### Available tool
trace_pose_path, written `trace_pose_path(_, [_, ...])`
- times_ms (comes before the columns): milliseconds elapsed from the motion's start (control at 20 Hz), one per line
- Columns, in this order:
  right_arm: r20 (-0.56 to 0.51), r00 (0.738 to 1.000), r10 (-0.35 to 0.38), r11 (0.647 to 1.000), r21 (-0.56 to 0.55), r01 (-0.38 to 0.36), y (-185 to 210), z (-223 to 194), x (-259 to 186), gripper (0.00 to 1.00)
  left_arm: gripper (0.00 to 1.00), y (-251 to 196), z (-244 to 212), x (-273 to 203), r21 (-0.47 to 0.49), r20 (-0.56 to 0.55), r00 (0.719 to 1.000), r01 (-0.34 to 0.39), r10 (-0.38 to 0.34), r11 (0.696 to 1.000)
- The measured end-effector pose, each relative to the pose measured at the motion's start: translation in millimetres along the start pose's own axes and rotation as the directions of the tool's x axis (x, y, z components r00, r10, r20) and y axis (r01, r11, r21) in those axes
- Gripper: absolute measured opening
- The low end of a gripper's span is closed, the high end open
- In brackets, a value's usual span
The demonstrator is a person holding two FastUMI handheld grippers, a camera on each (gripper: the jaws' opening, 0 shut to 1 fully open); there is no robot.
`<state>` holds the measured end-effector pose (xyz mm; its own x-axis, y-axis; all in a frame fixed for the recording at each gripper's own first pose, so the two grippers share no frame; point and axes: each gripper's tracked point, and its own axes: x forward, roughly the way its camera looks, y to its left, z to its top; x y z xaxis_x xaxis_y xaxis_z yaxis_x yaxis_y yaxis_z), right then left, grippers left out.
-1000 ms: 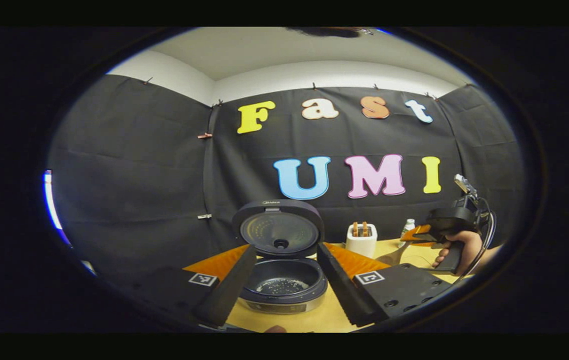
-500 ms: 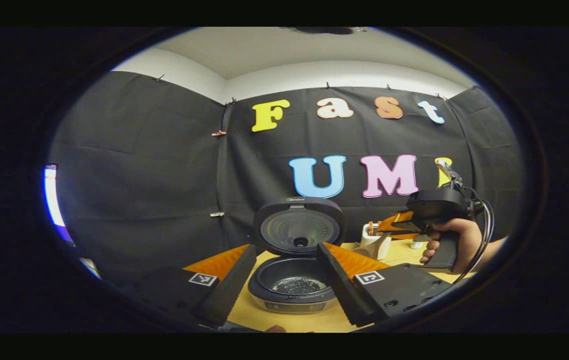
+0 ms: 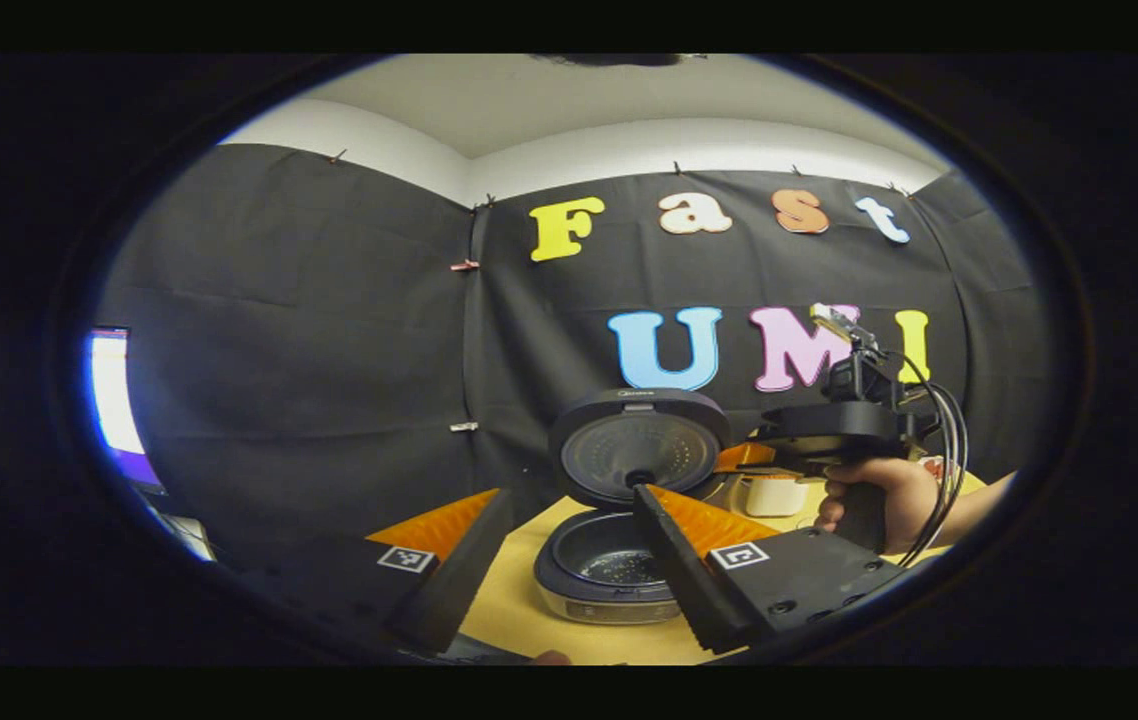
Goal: Close the left gripper, press the button to open the rice cooker; take a wooden spoon from the chopstick holder with the right hand, scoop a spoonful of rice and pour it into the rice cooker, then put the wooden spoon back into the chopstick holder.
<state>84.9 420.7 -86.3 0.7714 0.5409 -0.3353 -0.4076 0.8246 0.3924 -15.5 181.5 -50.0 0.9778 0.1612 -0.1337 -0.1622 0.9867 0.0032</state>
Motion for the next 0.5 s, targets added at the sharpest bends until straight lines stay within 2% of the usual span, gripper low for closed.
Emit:
trace_pose_path(200, [0.004,0.998,0.056,0.983,-0.176,-0.055,24,-10,0,0.15,0.85,-1,-4,2,-0.009,-0.002,1.000,0.001,-0.001,1.000])
trace_pose_path(350, [0.011,0.996,0.094,0.952,-0.293,-0.087,37,-13,-1,0.15,0.87,-5,-4,3,-0.012,0.000,1.000,0.006,-0.006,1.000])
trace_pose_path(500, [0.018,0.992,0.125,0.916,-0.386,-0.109,46,-17,-5,0.15,0.85,-5,-5,4,-0.015,-0.001,1.000,0.005,-0.005,1.000])
